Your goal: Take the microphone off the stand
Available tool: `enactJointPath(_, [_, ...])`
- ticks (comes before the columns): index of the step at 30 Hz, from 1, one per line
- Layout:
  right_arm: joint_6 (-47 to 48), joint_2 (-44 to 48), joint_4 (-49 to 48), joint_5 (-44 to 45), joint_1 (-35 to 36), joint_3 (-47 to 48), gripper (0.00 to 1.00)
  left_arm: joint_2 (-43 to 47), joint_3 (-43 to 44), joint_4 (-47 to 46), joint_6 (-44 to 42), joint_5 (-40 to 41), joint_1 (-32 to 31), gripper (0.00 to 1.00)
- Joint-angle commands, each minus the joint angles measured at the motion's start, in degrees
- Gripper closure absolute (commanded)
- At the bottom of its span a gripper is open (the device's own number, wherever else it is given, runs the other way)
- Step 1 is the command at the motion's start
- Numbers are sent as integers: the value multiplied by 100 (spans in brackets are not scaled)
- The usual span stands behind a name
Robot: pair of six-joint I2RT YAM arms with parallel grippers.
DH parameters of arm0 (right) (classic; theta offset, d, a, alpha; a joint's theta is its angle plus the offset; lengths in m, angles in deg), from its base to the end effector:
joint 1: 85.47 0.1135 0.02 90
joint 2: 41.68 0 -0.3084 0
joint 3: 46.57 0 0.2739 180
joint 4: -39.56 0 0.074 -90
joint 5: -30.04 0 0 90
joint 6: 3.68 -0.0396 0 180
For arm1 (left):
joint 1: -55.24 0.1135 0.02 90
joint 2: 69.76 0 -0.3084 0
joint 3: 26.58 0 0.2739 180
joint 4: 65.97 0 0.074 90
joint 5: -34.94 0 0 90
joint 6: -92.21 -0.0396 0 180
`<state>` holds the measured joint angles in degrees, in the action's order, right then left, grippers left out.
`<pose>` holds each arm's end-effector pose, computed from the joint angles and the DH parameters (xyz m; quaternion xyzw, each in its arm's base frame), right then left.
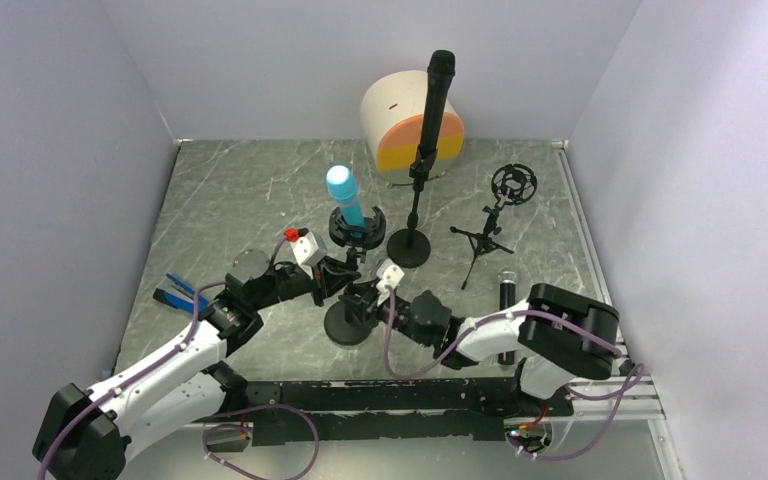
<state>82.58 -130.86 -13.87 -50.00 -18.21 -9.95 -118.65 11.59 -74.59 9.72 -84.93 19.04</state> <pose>0.1204 0.2695 0.2061 -0.3154 0.6269 0.3626 0.6132 0.1454 -0.1309 0.2909 0.3456 0.6296 -0.4218 0.5533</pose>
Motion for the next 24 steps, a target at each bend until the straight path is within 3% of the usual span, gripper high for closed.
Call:
enactJointPath(1, [1155, -472, -550, 2759, 965, 402, 100, 119, 87, -140, 125, 120, -56, 98])
enactJointPath(6, [1691, -1023, -1268, 3717, 1570, 699, 100, 243, 83, 43, 56, 245, -57, 98])
enactJointPath(11, [1292, -950, -1307, 3352, 1582, 595, 99, 307, 35, 45, 66, 284, -62, 98])
enactJointPath(13, [1195, -821, -1380, 2995, 1552, 428, 87, 301, 12, 13, 71, 272, -55, 97])
enactJointPath(15, [905, -613, -1335, 2432, 1415, 226, 63, 271, 16, 10, 61, 248, -62, 97])
enactJointPath(16, [666, -507, -1291, 2201, 1313, 126, 57, 253, 19, -5, 66, 233, -62, 97])
enactJointPath(21, [-119, 28, -1434, 571, 571, -458, 31, 186, 19, -61, 73, 142, -60, 97])
enactJointPath(24, [-638, 247, -1663, -525, 5, -742, 26, 167, 32, -61, 68, 85, -56, 98])
